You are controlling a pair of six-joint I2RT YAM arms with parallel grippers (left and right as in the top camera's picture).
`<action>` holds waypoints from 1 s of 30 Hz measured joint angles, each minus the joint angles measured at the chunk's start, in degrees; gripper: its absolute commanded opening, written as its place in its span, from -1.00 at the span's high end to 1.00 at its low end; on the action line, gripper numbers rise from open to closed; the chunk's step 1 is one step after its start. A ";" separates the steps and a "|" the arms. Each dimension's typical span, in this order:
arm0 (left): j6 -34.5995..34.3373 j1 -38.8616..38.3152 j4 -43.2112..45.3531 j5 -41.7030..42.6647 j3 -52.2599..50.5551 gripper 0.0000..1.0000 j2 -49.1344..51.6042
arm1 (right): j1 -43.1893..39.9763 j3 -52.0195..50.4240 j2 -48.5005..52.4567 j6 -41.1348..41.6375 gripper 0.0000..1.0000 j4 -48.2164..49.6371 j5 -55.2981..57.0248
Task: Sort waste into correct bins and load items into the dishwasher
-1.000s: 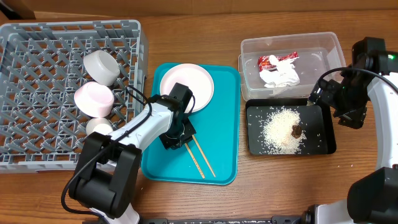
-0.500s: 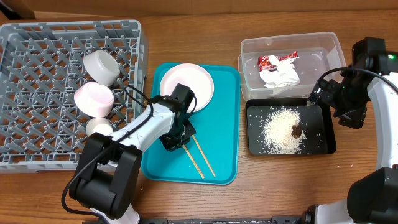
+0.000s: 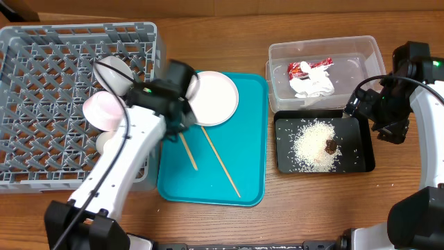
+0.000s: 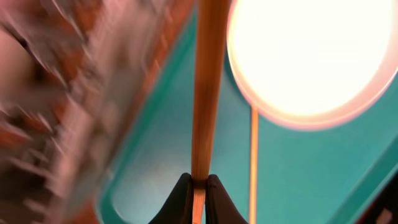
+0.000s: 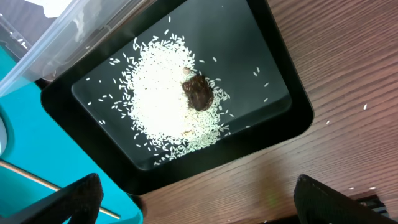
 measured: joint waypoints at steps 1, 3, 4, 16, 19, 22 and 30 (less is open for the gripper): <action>2.69 2.47 0.70 -0.79 1.09 0.92 0.00 | 0.00 0.00 0.00 0.02 -1.00 0.02 0.00; 7.54 7.04 2.73 -1.99 2.08 0.92 0.00 | 0.00 0.00 0.00 0.02 -1.00 0.02 0.00; 9.38 9.20 3.82 -2.36 2.19 0.92 0.00 | 0.00 0.00 0.00 0.00 -1.00 0.02 0.00; 29.53 18.23 11.54 -0.63 2.29 0.92 4.11 | 0.00 0.00 0.00 0.02 -1.00 0.02 0.00; 30.40 18.23 11.67 -0.57 2.34 0.81 8.68 | 0.00 0.00 0.00 0.02 -1.00 -0.07 0.00; 31.06 18.23 12.55 -0.39 2.34 0.28 11.15 | 0.00 0.00 0.00 0.02 -1.00 -0.09 0.00; 31.52 16.74 12.66 3.76 2.95 -0.05 11.28 | 0.00 0.00 0.00 0.02 -1.00 -0.09 0.00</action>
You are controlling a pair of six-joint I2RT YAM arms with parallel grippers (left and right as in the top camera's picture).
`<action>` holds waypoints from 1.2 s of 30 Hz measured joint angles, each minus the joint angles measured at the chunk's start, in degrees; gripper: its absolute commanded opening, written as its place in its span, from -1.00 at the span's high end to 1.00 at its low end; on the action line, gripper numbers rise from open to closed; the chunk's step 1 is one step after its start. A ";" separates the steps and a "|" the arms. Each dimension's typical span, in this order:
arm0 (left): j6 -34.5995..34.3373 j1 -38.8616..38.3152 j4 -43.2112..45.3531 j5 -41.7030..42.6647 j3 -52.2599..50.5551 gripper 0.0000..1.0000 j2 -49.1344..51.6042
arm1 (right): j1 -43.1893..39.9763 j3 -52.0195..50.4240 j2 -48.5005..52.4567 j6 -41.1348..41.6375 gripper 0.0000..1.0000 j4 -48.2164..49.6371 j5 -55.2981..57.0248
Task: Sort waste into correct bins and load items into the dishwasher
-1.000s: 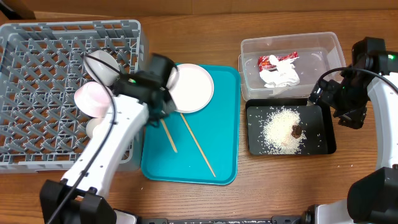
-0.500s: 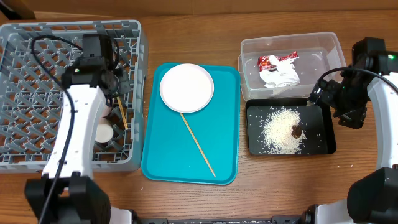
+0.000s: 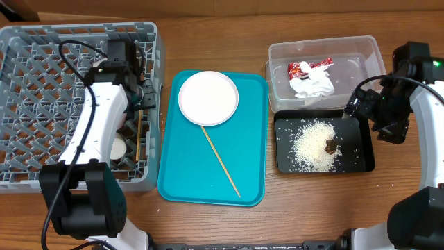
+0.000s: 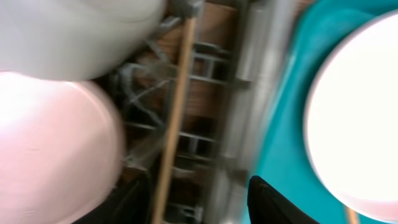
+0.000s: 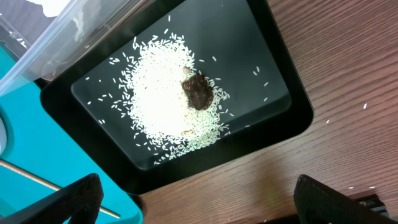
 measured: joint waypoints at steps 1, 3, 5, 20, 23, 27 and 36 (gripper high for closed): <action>-0.02 -0.48 -0.59 1.73 0.35 0.05 0.00 | 0.00 0.00 0.00 0.00 -1.00 0.04 -0.02; -1.68 -3.72 -2.51 7.17 1.42 0.14 -0.02 | 0.00 0.00 0.00 0.00 -1.00 0.00 0.00; -6.43 -7.74 -5.44 9.97 1.51 0.13 -0.02 | 0.00 0.00 0.00 -0.02 -1.00 0.04 0.00; -46.53 -34.45 2.43 7.23 -14.97 -0.04 0.15 | 0.02 0.00 0.00 0.00 -1.00 -0.04 0.00; -49.22 -34.86 4.22 6.27 -16.17 -0.03 1.86 | 0.00 0.00 0.00 0.00 -1.00 -0.04 0.00; -50.03 -34.86 4.26 5.86 -16.46 0.17 5.16 | 0.00 0.00 0.00 0.00 -1.00 -0.07 -0.09; -51.28 -34.86 4.90 5.46 -16.46 0.92 5.22 | 0.00 0.00 0.00 0.00 -1.00 -0.11 -0.13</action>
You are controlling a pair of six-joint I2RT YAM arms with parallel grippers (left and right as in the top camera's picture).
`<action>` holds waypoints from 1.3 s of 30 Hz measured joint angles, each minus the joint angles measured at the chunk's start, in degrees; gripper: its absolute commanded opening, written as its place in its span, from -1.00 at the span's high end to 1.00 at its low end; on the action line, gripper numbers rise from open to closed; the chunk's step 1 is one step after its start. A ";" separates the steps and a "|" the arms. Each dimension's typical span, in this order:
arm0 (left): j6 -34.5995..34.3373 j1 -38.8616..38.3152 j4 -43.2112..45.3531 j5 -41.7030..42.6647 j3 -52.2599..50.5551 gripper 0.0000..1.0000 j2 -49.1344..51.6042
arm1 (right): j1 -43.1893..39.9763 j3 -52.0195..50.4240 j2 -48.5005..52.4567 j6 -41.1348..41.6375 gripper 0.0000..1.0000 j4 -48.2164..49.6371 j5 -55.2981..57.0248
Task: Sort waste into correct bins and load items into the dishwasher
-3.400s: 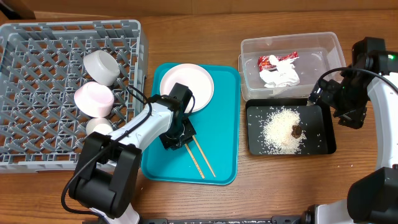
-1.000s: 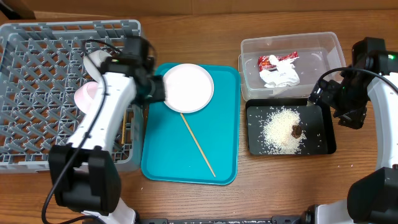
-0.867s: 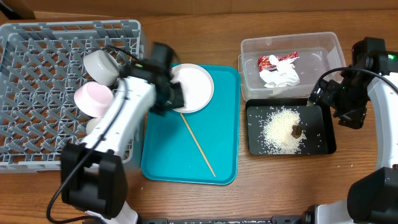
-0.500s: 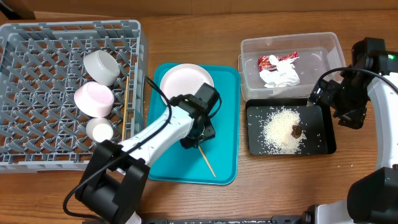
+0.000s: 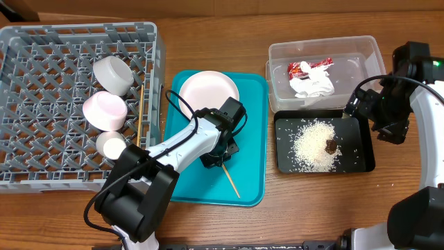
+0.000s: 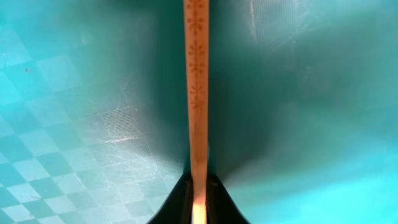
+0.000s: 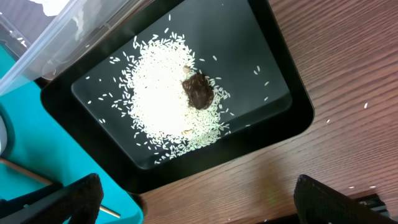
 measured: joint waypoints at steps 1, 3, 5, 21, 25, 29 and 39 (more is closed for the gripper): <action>-0.02 0.00 0.00 0.00 0.00 0.92 0.00 | 0.00 0.00 0.00 -0.02 -0.99 0.00 0.02; -0.02 0.11 -0.04 0.02 0.02 0.92 0.00 | 0.00 0.00 0.00 -0.04 -1.00 -0.15 0.00; -0.02 0.57 -0.42 0.50 0.11 0.92 0.00 | 0.00 0.00 0.00 -0.02 -1.00 -0.22 0.02; 23.04 20.76 -17.94 -6.49 17.94 0.92 -11.13 | 0.02 0.00 0.00 0.00 -1.00 -0.15 0.02; 36.76 27.52 -15.61 -7.13 19.15 0.92 -11.23 | 0.00 0.00 0.00 0.00 -1.00 -0.20 0.04; 45.35 32.46 -11.89 -7.37 19.15 0.92 -11.23 | 0.00 0.00 0.00 0.02 -1.00 -0.15 0.00; 55.91 34.62 -8.02 -7.76 19.15 0.81 -7.30 | 0.00 0.00 0.00 0.00 -1.00 -0.22 0.02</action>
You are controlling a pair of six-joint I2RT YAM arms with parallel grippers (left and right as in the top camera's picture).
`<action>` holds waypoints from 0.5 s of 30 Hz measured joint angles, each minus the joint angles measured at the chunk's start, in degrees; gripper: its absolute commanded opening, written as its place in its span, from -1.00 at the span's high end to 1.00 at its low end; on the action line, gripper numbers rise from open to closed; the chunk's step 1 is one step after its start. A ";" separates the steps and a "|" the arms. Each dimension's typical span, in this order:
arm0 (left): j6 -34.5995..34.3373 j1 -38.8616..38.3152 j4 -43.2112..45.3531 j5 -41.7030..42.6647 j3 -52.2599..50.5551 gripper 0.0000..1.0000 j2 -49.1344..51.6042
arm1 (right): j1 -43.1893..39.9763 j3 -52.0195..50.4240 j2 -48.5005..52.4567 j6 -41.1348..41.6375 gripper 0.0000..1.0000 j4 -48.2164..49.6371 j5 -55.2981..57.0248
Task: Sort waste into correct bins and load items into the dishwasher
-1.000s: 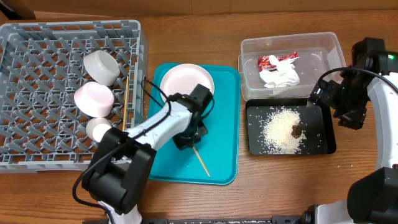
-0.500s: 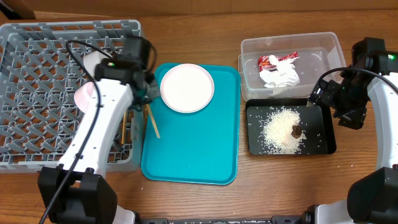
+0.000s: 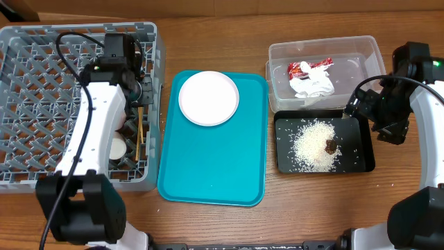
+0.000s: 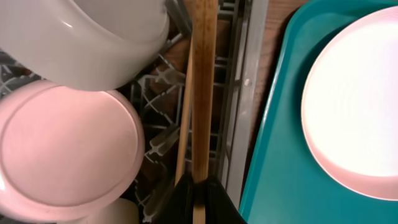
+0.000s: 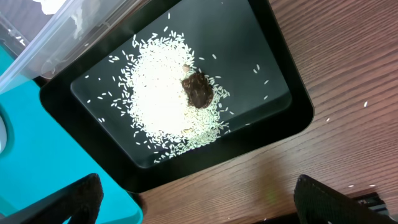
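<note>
My left gripper [image 4: 199, 186] is shut on a wooden chopstick [image 4: 203, 93] over the right side of the grey dish rack [image 3: 83, 28]. In the overhead view the gripper [image 3: 141, 96] sits by the rack's right wall. A second chopstick [image 4: 183, 146] lies in the rack just under the held one. A white bowl [image 4: 87, 37] and a pink bowl [image 4: 68, 149] rest in the rack beside them. On the teal tray [image 3: 208, 167] only a white plate [image 3: 208, 97] is left. My right gripper [image 5: 205, 205] stands open over the table's edge by the black tray [image 5: 280, 118].
The black tray [image 3: 357, 132] holds scattered rice and a brown lump [image 3: 331, 146]. Behind it a clear bin [image 3: 368, 55] contains a red wrapper and crumpled tissue. A small cup [image 3: 118, 147] sits in the rack near its front right corner.
My left gripper was shut on the chopstick down on the teal tray; now it holds that chopstick over the rack's right side. The tray now carries only the plate. The right arm is unchanged.
First my left gripper was shut on one chopstick at the tray's left edge, another lying on the tray. Then it stood open over the rack with that chopstick lying inside. Then it was shut on the second chopstick on the tray, now held over the rack.
</note>
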 measured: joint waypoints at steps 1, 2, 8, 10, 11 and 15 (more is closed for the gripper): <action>0.09 0.00 -0.02 -0.04 0.00 0.57 0.57 | 0.00 0.00 0.00 0.00 -1.00 0.00 0.00; 0.07 0.00 -0.15 -0.22 0.00 0.38 1.18 | 0.02 0.00 0.00 -0.02 -1.00 0.00 0.00; 1.05 0.02 -1.03 -0.90 0.00 0.23 3.54 | 0.00 0.00 0.00 0.00 -1.00 0.02 0.00; 0.98 0.02 -1.05 -0.94 0.00 0.22 3.56 | 0.00 0.00 0.00 0.00 -1.00 0.00 -0.02; 0.92 0.00 -1.05 -0.90 0.00 0.20 3.56 | 0.00 0.00 0.00 0.00 -0.99 -0.02 0.00; 0.04 -0.76 -1.16 1.42 0.00 0.12 3.56 | 0.00 0.00 0.00 -0.02 -1.00 0.07 -0.02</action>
